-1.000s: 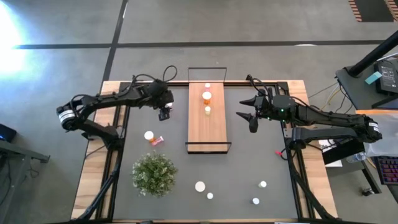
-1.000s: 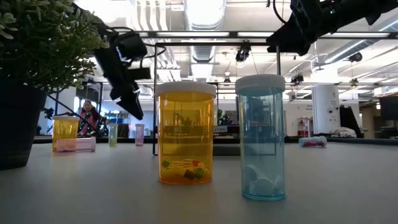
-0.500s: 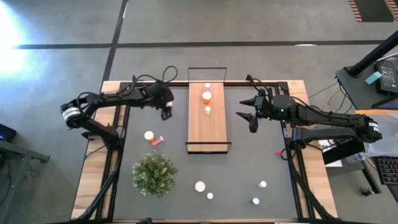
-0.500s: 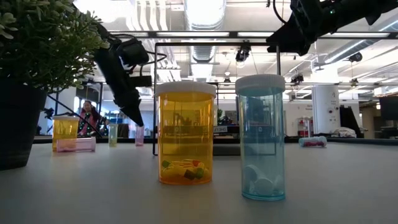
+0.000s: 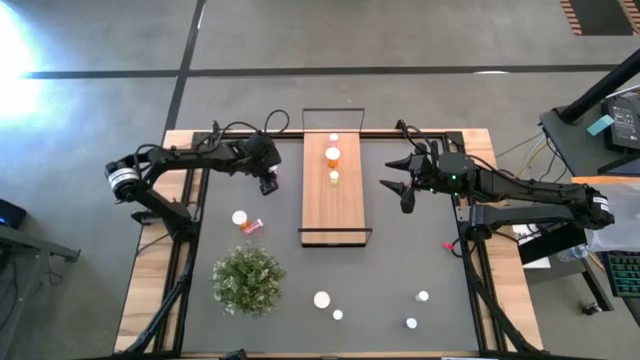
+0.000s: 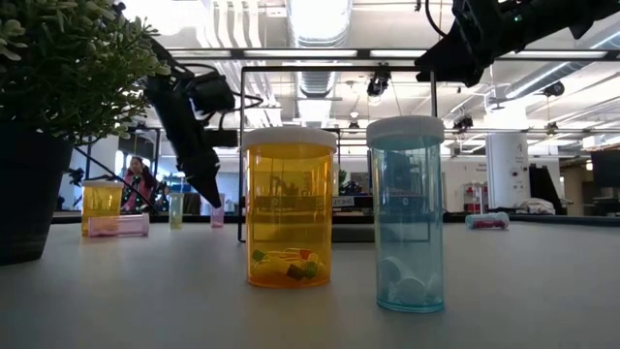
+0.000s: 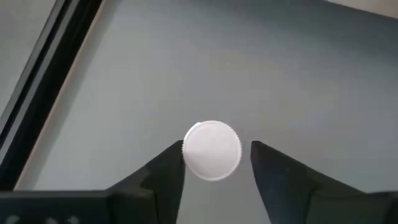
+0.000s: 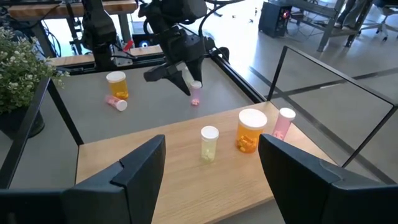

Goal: Pick and place medicine bottles onto shelf by color
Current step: Put the top pink pill bottle on the shelf aligned with the other pink pill bottle

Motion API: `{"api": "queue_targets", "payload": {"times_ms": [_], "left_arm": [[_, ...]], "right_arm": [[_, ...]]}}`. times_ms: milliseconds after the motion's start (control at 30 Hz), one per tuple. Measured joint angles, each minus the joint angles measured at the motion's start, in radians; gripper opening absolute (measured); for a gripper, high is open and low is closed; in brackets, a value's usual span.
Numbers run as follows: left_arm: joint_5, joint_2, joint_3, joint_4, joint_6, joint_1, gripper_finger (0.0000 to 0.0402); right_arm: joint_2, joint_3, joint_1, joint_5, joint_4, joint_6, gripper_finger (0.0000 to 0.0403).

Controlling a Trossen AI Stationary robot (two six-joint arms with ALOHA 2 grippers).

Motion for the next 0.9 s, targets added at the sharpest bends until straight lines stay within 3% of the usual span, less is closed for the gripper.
{"api": "queue_targets", "payload": {"times_ms": [333, 600, 900], "left_arm": [[0.0, 0.001, 0.0, 0.005, 0.0, 0.0, 0.0098], [0.011, 0.001, 0.012, 0.007, -0.027, 0.0, 0.0092], [0.045, 0.0, 0.122, 0.008, -0.084, -0.002, 0.0091]], "right_arm": [[0.0, 0.0, 0.0, 0.0, 0.0, 0.0, 0.0249], [0.0, 0.0, 0.0, 0.0, 0.0, 0.0, 0.0249], [0.0, 0.0, 0.0, 0.0, 0.0, 0.0, 0.0249]]}}
